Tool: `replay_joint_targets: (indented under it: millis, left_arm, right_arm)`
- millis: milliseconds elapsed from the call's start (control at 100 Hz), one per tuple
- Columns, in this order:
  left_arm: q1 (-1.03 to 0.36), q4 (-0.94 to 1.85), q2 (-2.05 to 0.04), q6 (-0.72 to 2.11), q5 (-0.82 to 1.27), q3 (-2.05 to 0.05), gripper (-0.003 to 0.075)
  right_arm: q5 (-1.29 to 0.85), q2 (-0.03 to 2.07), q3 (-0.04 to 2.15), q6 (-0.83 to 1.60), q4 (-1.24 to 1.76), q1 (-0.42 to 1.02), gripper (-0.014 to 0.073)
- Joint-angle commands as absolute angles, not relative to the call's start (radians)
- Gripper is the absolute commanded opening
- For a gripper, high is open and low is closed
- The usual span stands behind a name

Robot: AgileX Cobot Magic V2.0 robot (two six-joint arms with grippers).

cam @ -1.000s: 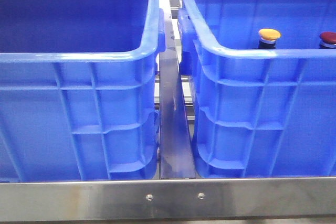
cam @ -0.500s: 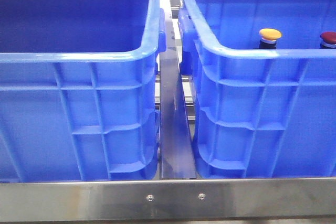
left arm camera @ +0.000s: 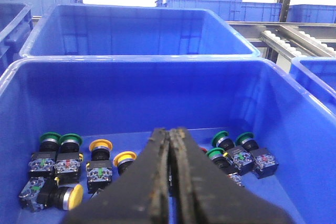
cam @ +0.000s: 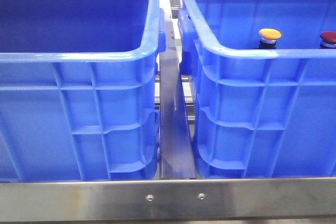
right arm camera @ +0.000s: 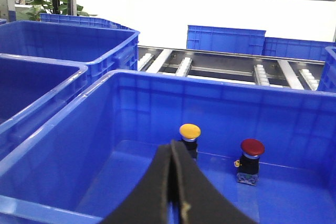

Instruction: Pick red and yellow buttons and place in box

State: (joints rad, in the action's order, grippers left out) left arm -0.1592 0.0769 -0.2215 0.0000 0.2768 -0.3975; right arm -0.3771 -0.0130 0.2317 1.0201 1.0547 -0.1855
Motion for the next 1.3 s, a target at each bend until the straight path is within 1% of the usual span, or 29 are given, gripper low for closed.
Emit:
replay_joint_targets:
  millis: [0, 250, 390, 510, 710, 840, 890, 1290]
  left_arm:
    - [-0.155, 0.077, -0.229, -0.010, 0.195, -0.423, -0.0020]
    - [-0.154, 0.077, -0.229, -0.010, 0.192, -0.410, -0.0020]
    - [-0.130, 0.074, -0.225, -0.010, 0.135, -0.351, -0.0020]
    - [-0.066, -0.016, -0.177, -0.010, 0.086, -0.267, -0.0020]
    - [0.025, -0.014, -0.074, -0.029, 0.014, -0.097, -0.0020]
    - [0.050, -0.006, 0.017, -0.029, -0.048, 0.024, -0.0020]
    - [0.051, -0.006, 0.036, -0.029, 0.039, 0.015, -0.0020]
    - [0.051, -0.006, 0.036, -0.029, 0.037, 0.020, -0.0020]
  right_arm:
    - [-0.340, -0.030, 0.257, 1.027, 1.072, -0.188, -0.0069]
    - [-0.340, -0.030, 0.257, 1.027, 1.072, -0.188, -0.0069]
    - [-0.340, -0.030, 0.257, 1.027, 1.072, -0.188, -0.0069]
    - [-0.340, -0.030, 0.257, 1.027, 1.072, -0.188, -0.0069]
    - [-0.340, -0.030, 0.257, 1.027, 1.072, -0.188, -0.0069]
    - [-0.340, -0.030, 0.257, 1.027, 1.072, -0.188, -0.0069]
    - [-0.340, -0.030, 0.257, 1.027, 1.072, -0.188, -0.0069]
    - [-0.347, -0.028, 0.257, 1.027, 1.072, -0.188, -0.0069]
